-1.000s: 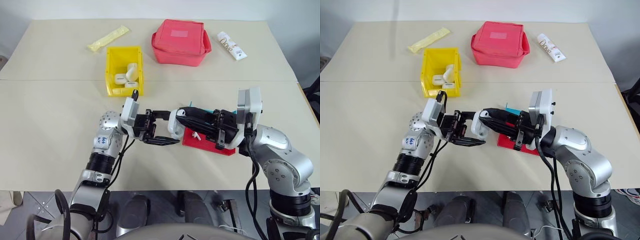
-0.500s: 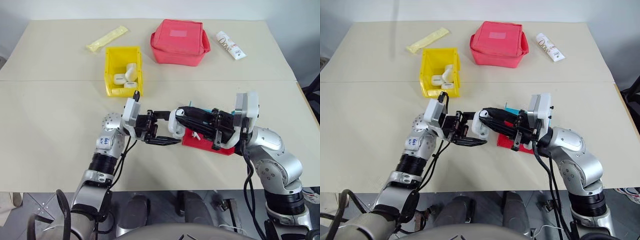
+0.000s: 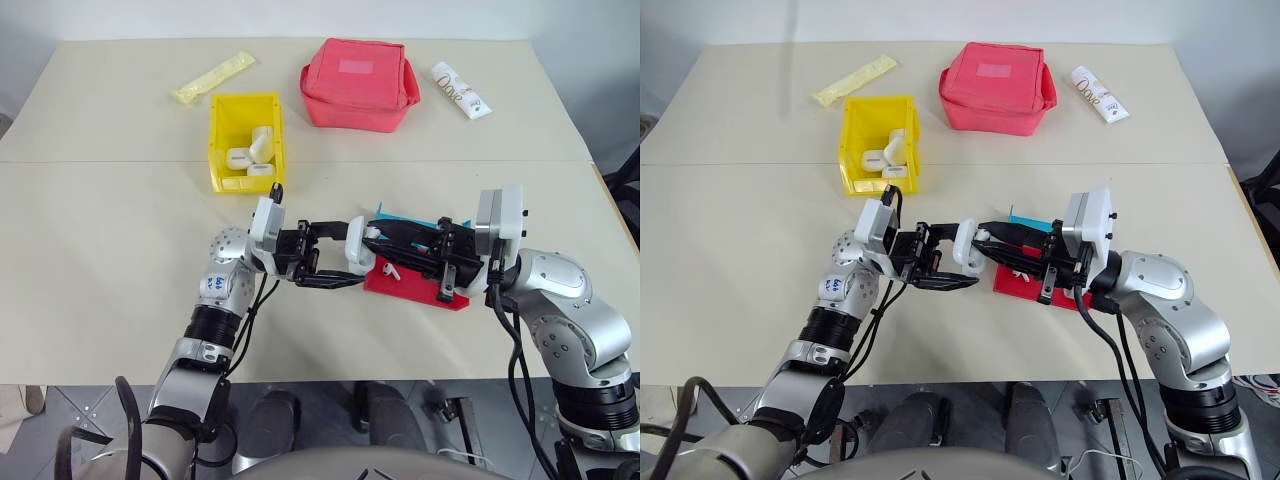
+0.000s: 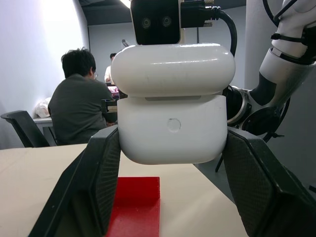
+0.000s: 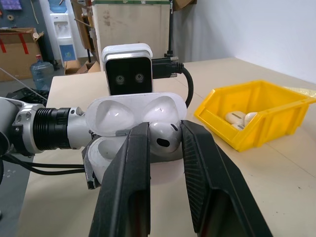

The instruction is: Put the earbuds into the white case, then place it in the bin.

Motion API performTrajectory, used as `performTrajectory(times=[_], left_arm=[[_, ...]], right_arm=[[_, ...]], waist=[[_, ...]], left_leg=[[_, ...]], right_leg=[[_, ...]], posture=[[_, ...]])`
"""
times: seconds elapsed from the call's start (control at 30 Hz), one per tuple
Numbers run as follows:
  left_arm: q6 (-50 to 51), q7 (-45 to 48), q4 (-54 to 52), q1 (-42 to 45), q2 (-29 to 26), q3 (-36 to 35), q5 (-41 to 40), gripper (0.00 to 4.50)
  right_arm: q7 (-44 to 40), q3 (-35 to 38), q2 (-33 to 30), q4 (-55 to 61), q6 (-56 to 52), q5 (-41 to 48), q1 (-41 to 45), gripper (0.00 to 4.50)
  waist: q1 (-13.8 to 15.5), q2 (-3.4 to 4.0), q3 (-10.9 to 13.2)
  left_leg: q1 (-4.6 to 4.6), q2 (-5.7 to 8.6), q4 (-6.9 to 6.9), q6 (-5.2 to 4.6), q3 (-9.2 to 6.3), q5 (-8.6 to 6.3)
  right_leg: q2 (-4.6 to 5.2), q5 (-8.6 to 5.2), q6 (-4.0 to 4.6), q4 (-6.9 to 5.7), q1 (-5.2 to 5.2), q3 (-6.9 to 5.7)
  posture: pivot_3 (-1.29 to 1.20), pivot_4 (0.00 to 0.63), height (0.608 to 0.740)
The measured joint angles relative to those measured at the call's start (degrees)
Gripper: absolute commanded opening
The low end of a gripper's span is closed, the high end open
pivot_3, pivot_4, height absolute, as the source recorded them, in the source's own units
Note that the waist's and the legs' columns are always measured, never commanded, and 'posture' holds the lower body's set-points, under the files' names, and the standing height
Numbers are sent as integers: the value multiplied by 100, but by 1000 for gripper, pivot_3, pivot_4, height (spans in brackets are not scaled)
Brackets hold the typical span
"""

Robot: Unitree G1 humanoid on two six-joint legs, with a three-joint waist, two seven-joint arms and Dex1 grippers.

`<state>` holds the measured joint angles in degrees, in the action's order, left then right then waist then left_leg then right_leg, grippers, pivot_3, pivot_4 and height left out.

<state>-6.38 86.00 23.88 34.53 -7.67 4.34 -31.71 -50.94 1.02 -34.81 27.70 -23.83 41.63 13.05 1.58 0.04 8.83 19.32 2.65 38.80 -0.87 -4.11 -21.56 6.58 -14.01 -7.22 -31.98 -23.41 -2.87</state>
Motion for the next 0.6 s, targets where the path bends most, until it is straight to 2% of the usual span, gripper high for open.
performTrajectory(times=[0.17, 0.23, 0.33, 0.37, 0.57, 0.6], left_arm=[[-77, 1, 101, 0, 1, 0, 0, 2744], [-107, 1, 104, 0, -5, -6, -1, 2744], [-202, 0, 129, 7, -124, -241, -3, 2744], [-233, 0, 133, 22, -167, -307, -2, 2744], [-305, 0, 117, 262, -85, -384, -146, 2744], [-307, 0, 121, 263, -85, -383, -146, 2744]], right_arm=[[8, 0, -102, 1, -146, 43, 76, 532], [5, -18, -147, 1, -238, 46, 176, 1277], [-50, -70, -205, 8, -390, 96, 210, 2094], [-56, -72, -208, 9, -434, 118, 219, 2494], [64, -159, -296, 18, -773, 111, 371, 4474], [94, -67, -332, 47, -792, 123, 386, 4474]], waist=[[-4, 0, 0], [-4, 0, 0], [-6, 0, 0], [-6, 0, 0], [15, -2, 1], [15, -2, 1]], left_leg=[[0, 0, 0, 0, 0, 0], [0, -1, 0, 0, 0, 0], [0, -2, 0, 0, 0, 0], [0, -2, 0, 0, 0, 0], [8, 7, 10, -2, -6, 0], [8, 6, 9, -2, -7, 0]], right_leg=[[0, 0, 0, 0, -1, 0], [0, 0, 0, 0, -1, 0], [0, 0, 0, 0, -1, 0], [0, 0, 0, 0, -1, 0], [7, 1, -1, 0, 0, 0], [6, 1, -1, 0, 0, 0]], posture=[[0, 150, 740], [0, 150, 740], [0, 150, 740], [0, 150, 740], [0, 150, 740], [0, 150, 740]])
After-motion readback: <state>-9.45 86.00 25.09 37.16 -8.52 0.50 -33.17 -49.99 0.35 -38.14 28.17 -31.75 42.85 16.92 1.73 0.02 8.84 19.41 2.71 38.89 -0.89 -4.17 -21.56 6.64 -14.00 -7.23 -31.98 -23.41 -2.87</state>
